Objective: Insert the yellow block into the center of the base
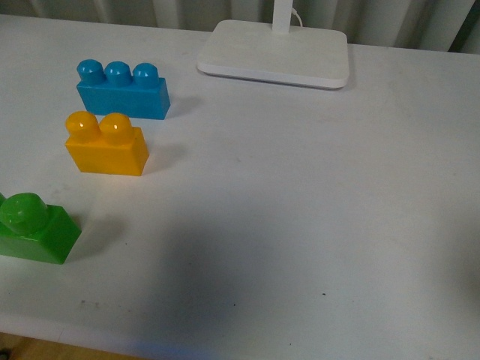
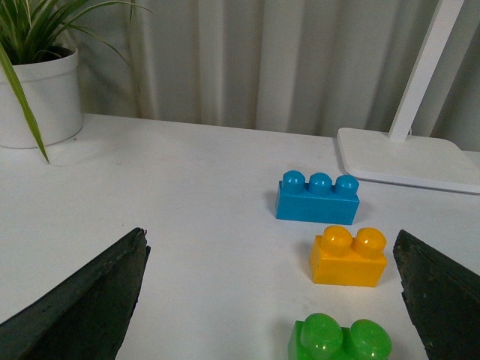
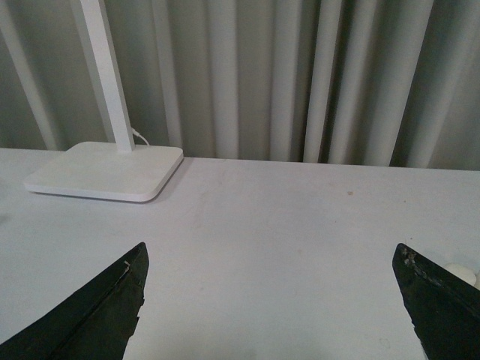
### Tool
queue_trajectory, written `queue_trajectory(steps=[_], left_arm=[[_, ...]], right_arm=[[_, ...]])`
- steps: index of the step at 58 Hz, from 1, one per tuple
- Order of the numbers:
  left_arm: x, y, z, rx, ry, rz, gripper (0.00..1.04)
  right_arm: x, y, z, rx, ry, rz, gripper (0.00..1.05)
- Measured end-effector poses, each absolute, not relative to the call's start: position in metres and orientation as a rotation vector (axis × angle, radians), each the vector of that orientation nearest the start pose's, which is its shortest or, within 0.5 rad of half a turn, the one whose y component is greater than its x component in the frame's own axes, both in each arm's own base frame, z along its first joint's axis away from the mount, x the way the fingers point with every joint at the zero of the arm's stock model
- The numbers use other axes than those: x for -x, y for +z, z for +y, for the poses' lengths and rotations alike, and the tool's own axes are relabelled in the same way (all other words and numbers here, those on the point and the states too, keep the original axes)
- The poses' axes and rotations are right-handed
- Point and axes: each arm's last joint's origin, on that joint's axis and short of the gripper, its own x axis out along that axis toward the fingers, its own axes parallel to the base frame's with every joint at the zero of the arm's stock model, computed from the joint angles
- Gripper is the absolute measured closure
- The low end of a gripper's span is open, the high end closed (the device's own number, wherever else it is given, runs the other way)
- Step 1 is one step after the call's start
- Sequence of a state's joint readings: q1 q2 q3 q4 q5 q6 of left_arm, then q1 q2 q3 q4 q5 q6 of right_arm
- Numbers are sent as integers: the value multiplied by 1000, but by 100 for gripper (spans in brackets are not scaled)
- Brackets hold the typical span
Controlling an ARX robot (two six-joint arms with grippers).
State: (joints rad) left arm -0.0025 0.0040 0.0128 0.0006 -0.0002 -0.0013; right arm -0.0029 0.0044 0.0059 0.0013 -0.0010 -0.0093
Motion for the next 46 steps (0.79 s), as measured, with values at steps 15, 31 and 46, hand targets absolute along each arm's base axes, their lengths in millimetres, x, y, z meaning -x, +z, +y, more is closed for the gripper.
queue_trajectory(steps=[15, 31, 46], left_arm=[[-97, 168, 0, 1, -2, -9, 6], [-97, 168, 0, 1, -2, -9, 6], [-97, 168, 0, 1, -2, -9, 6]], right_arm=[[-98, 165, 0, 9, -2, -3, 9], [-98, 165, 0, 9, -2, -3, 9], [-98, 165, 0, 9, -2, -3, 9]])
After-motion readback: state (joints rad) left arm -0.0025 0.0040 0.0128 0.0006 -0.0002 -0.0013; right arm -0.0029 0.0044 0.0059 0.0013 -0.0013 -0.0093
